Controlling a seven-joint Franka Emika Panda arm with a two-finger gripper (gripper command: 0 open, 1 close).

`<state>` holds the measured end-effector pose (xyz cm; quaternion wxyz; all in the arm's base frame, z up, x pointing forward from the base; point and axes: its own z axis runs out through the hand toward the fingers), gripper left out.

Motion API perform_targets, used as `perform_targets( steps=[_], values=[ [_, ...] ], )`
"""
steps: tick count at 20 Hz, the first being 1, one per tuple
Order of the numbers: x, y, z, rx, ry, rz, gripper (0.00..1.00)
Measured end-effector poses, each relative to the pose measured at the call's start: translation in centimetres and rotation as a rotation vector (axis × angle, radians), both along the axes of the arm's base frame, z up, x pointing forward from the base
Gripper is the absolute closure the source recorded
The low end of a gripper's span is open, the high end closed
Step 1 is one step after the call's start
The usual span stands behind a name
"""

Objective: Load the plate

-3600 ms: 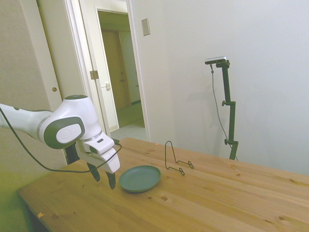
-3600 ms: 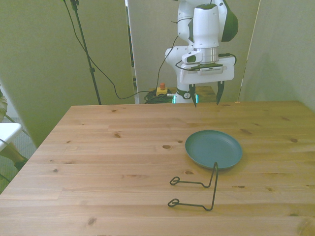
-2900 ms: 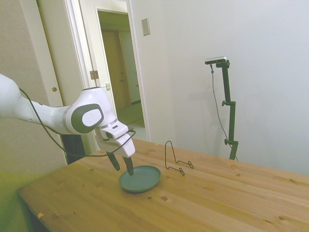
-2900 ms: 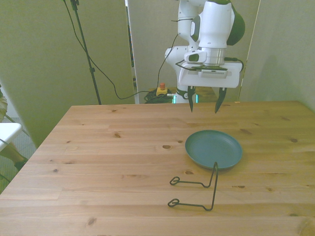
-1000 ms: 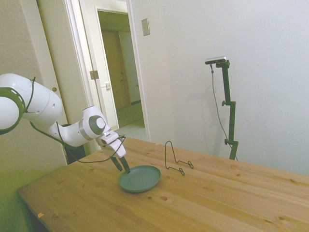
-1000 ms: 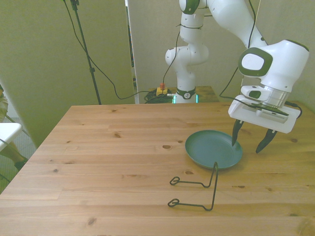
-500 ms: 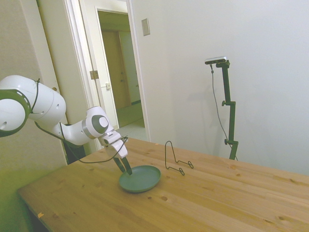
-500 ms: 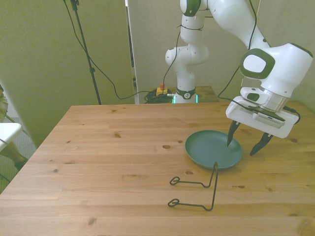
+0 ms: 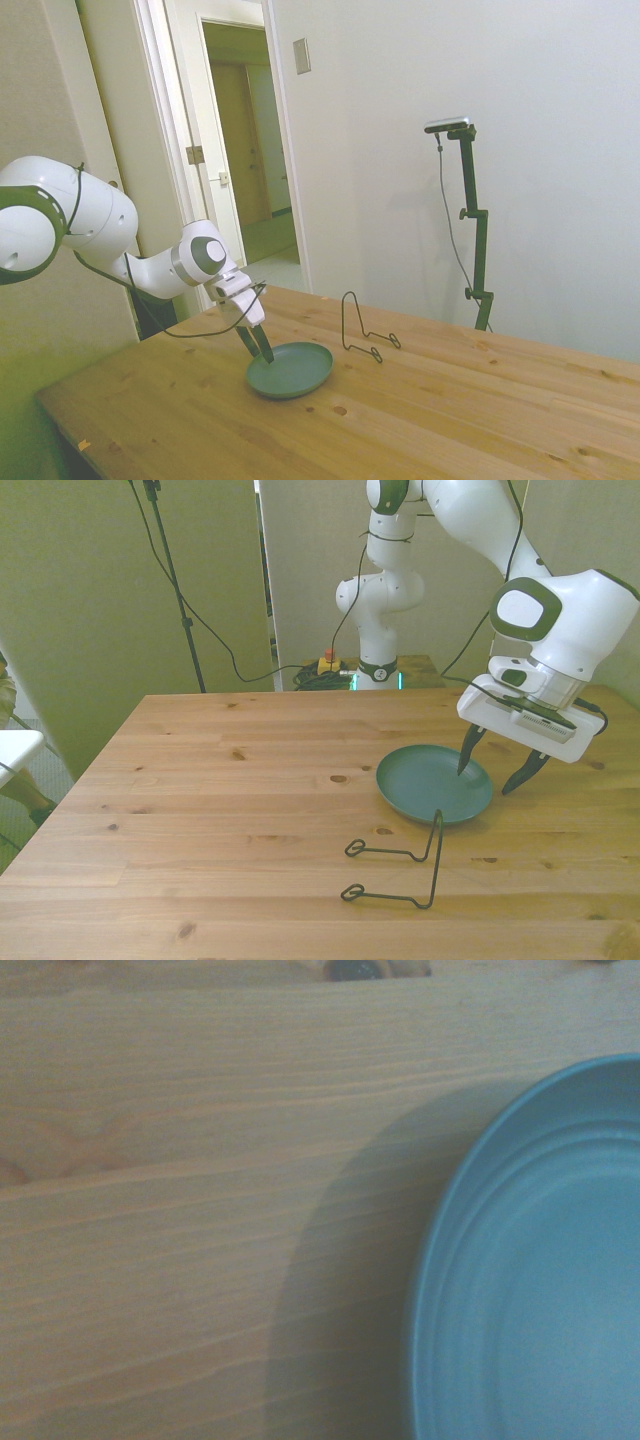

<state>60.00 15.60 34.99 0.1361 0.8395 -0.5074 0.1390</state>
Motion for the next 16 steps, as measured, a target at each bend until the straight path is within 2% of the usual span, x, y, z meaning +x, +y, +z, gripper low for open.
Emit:
perform_targets(
  steps=[16],
  values=[
    [-0.18,-0.7,-0.7,-0.023,0.044,0.009,1.0]
  ],
)
